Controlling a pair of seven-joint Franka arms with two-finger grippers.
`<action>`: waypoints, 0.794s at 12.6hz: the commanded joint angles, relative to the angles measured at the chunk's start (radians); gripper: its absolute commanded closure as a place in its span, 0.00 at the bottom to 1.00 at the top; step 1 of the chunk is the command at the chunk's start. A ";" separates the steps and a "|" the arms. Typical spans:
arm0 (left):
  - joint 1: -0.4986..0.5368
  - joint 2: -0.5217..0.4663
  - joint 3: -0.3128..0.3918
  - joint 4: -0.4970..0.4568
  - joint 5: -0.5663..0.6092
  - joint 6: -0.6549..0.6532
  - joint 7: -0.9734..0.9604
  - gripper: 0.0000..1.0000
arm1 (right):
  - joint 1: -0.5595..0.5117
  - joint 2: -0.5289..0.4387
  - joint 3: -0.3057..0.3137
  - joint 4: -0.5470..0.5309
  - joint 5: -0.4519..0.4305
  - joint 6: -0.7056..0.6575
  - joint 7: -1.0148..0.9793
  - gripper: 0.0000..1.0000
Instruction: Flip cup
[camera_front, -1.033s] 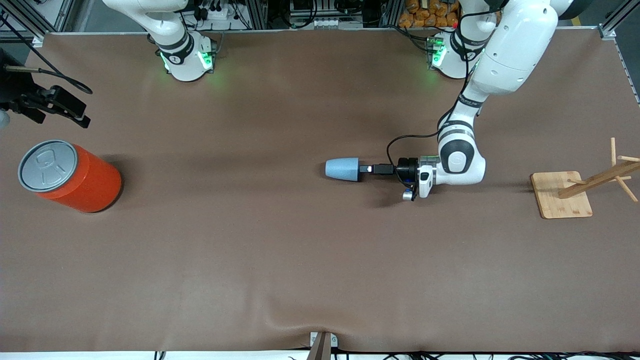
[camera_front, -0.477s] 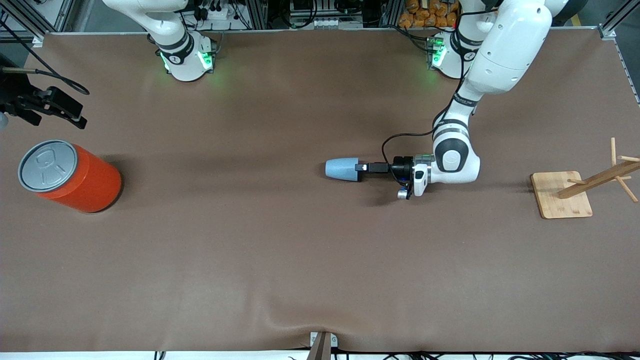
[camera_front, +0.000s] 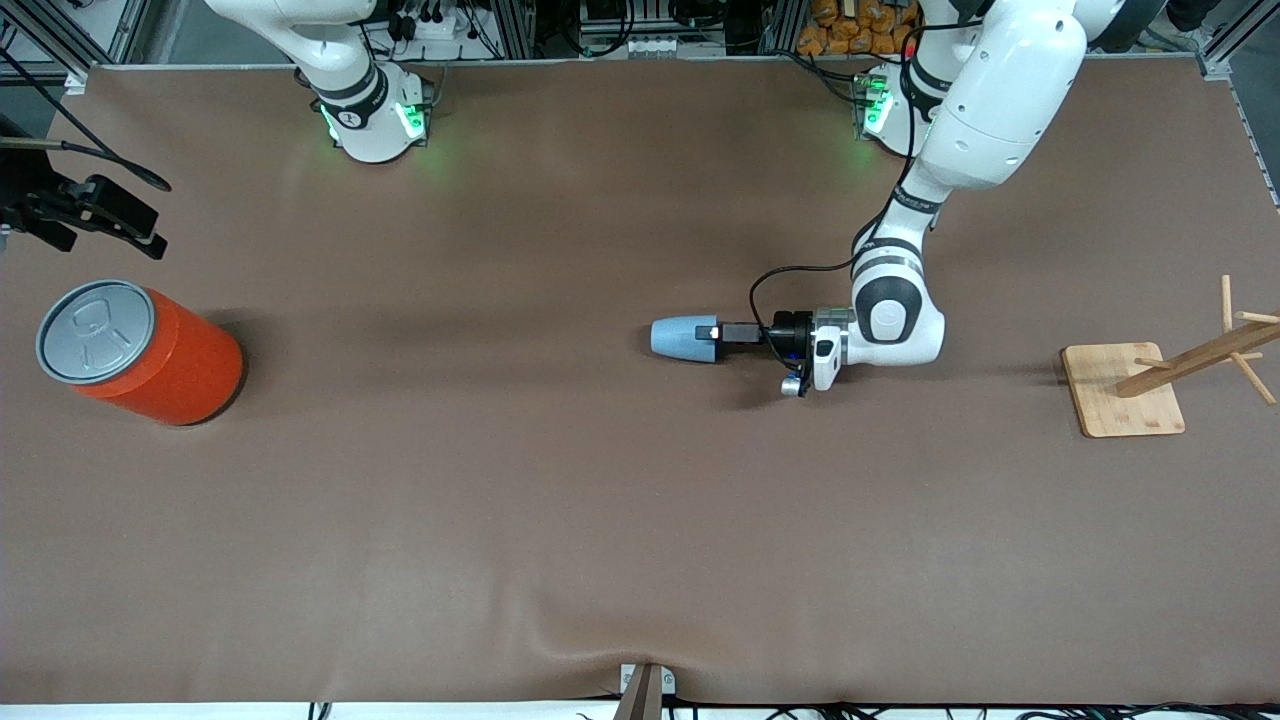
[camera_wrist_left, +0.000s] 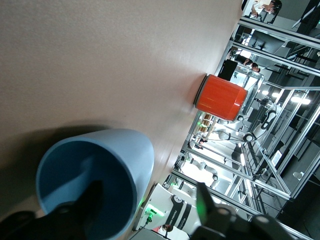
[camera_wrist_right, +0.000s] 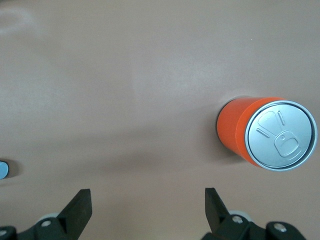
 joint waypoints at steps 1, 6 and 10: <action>-0.010 0.021 0.000 0.013 -0.031 0.016 0.059 0.63 | -0.014 -0.013 0.009 -0.015 0.000 0.005 -0.016 0.00; 0.003 0.014 0.000 0.044 -0.031 0.018 0.017 1.00 | -0.015 -0.013 0.009 -0.016 0.000 0.009 -0.128 0.00; 0.013 -0.073 0.010 0.111 0.030 0.018 -0.313 1.00 | -0.017 -0.013 0.009 -0.015 0.000 0.006 -0.125 0.00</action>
